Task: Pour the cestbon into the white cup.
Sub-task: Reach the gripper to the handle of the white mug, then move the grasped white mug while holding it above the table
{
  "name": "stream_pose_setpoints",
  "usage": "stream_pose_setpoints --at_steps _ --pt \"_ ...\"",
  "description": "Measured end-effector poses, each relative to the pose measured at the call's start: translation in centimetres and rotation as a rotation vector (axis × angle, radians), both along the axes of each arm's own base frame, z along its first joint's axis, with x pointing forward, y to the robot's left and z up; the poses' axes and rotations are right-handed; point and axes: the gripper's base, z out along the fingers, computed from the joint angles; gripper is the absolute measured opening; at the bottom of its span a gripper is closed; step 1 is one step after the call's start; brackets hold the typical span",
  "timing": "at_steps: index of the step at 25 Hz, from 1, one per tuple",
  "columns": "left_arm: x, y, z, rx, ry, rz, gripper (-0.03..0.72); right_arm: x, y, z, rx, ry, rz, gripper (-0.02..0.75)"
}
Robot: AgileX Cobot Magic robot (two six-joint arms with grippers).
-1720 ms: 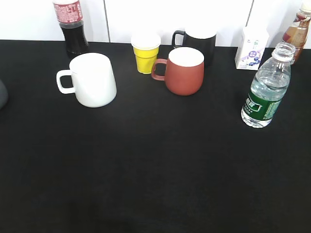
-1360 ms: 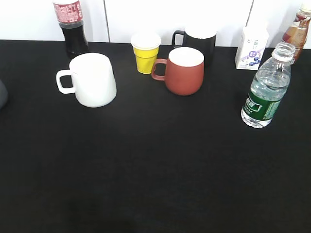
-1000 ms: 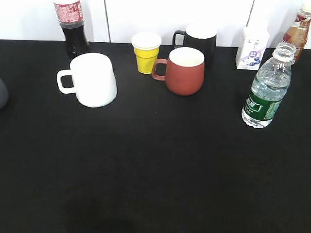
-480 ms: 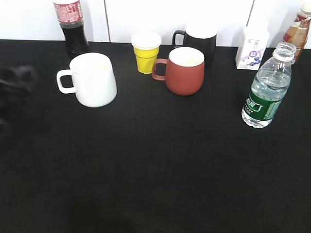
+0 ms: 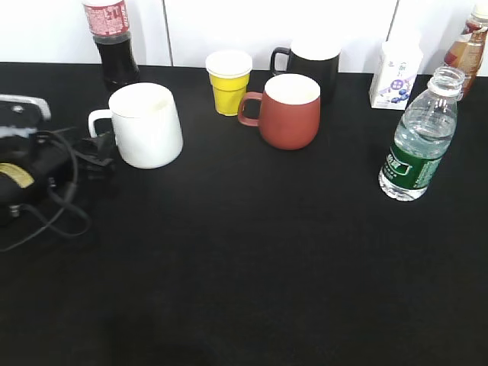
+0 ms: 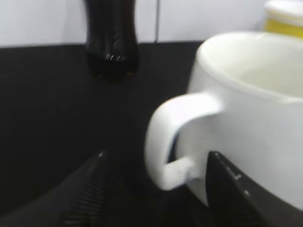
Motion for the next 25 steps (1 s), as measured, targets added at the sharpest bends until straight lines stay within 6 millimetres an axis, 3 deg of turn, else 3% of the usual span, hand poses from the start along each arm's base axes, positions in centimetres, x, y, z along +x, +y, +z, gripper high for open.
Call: stream_pose_setpoints --at_steps 9,11,14,15,17,19,25 --pt "4.6 -0.4 -0.1 -0.003 -0.062 -0.004 0.451 0.0 0.0 0.0 0.000 0.000 0.000 0.586" --pt "6.5 -0.4 -0.7 0.016 -0.087 -0.045 0.329 0.0 0.0 0.0 0.000 0.001 0.000 0.586" --pt "7.7 -0.7 -0.7 0.017 -0.134 -0.063 0.052 0.0 0.0 0.0 0.000 0.000 0.000 0.586" --pt "7.7 -0.8 -0.6 0.024 -0.143 -0.080 0.046 0.0 0.0 0.0 0.000 0.000 0.000 0.586" --pt "7.0 -1.2 -0.6 0.035 -0.172 -0.142 0.045 0.0 0.0 0.0 0.000 0.001 0.000 0.586" --pt "5.1 -1.4 0.2 0.034 -0.194 -0.193 0.045 0.0 0.0 0.0 0.000 0.001 0.000 0.586" --pt "-1.2 -1.3 8.5 -0.016 -0.369 -0.325 0.044 0.0 0.0 0.0 0.000 0.001 0.000 0.586"
